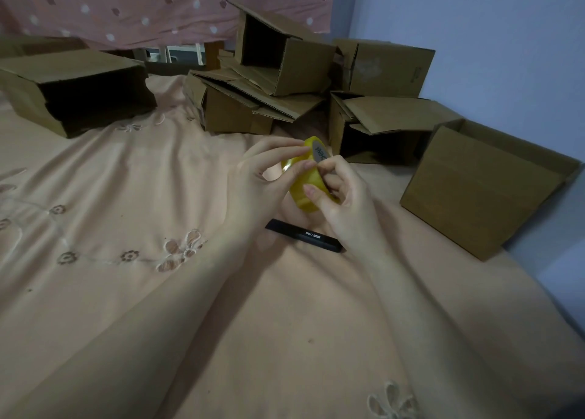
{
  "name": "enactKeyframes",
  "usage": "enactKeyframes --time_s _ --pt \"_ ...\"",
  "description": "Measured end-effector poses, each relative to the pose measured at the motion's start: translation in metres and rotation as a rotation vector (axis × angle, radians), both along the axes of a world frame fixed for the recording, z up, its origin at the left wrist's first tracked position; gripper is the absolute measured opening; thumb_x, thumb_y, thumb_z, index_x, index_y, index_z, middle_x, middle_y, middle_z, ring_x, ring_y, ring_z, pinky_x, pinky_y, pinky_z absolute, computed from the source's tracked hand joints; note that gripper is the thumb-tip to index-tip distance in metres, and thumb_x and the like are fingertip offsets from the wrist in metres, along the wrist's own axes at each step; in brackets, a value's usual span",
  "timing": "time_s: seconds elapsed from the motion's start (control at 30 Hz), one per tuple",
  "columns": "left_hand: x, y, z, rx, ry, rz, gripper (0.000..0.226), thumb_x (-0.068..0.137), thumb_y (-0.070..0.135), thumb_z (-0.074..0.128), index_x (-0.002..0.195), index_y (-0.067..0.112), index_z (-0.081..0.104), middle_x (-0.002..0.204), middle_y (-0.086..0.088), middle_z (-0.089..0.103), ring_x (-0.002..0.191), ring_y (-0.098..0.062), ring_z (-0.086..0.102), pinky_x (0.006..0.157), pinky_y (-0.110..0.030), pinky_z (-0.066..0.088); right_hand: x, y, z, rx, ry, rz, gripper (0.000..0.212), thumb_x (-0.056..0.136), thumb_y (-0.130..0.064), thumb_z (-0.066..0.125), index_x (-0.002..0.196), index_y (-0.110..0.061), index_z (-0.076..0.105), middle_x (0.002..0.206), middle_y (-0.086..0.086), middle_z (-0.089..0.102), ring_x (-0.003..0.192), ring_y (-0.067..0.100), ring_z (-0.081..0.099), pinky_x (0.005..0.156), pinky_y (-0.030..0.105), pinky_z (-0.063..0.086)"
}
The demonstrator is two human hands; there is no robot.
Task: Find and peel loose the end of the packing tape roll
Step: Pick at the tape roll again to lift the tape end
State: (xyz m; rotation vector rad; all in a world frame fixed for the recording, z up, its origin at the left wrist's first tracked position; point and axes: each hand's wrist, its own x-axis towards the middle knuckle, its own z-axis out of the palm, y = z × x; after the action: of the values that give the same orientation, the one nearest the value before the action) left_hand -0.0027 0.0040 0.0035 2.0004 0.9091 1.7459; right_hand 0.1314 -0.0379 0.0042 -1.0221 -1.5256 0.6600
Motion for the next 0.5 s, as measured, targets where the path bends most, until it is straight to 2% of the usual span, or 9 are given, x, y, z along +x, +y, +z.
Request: enactKeyframes --time_s 0.07,0.17,0.23,0.37,0.5 --pt "0.0004 0.0001 0.0004 0.000 0.010 0.015 0.014 0.084 0.020 0.071 0.098 0.016 0.074 0.105 0.002 0.070 0.102 -0.003 0.062 0.083 -0.014 0.045 -0.0005 -0.0001 -0.0003 -0.003 0.001 -0.001 0.015 0.087 -0.002 0.061 0.088 -0.010 0.049 0.076 0.011 0.064 0.074 0.012 0.061 0.069 0.026 0.052" --pt "0.0013 -0.0016 0.0021 -0.009 0.023 0.041 0.014 0.084 0.019 0.071 0.096 0.014 0.075 0.104 0.004 0.070 0.100 0.003 0.060 0.081 -0.007 0.039 -0.0002 0.0003 -0.0008 -0.008 0.006 -0.008 0.014 0.087 -0.002 0.061 0.087 -0.007 0.049 0.078 0.020 0.063 0.073 0.018 0.061 0.069 0.031 0.052" --pt "0.0017 -0.0028 0.0031 -0.018 0.023 0.039 0.013 0.084 0.019 0.071 0.096 0.014 0.075 0.104 0.005 0.070 0.100 0.003 0.060 0.080 -0.006 0.039 -0.0001 0.0005 -0.0007 -0.010 0.007 -0.010 0.014 0.087 -0.002 0.061 0.087 -0.008 0.048 0.077 0.021 0.062 0.072 0.018 0.059 0.068 0.031 0.051" --pt "0.0025 -0.0023 0.0031 -0.042 0.023 0.028 0.012 0.084 0.019 0.071 0.095 0.016 0.074 0.101 0.010 0.068 0.099 0.004 0.060 0.080 -0.007 0.040 -0.0001 -0.0001 -0.0003 -0.029 0.023 -0.005 0.015 0.086 0.001 0.061 0.087 -0.007 0.048 0.077 0.016 0.063 0.072 0.013 0.059 0.066 0.022 0.051" --pt "0.0029 -0.0013 0.0026 -0.055 0.003 0.006 0.008 0.084 0.019 0.070 0.091 0.017 0.072 0.102 0.007 0.068 0.100 0.000 0.061 0.080 -0.011 0.042 0.0004 0.0005 -0.0010 -0.036 0.027 -0.001 0.014 0.087 0.000 0.060 0.087 -0.005 0.047 0.077 0.017 0.063 0.072 0.014 0.059 0.066 0.025 0.051"
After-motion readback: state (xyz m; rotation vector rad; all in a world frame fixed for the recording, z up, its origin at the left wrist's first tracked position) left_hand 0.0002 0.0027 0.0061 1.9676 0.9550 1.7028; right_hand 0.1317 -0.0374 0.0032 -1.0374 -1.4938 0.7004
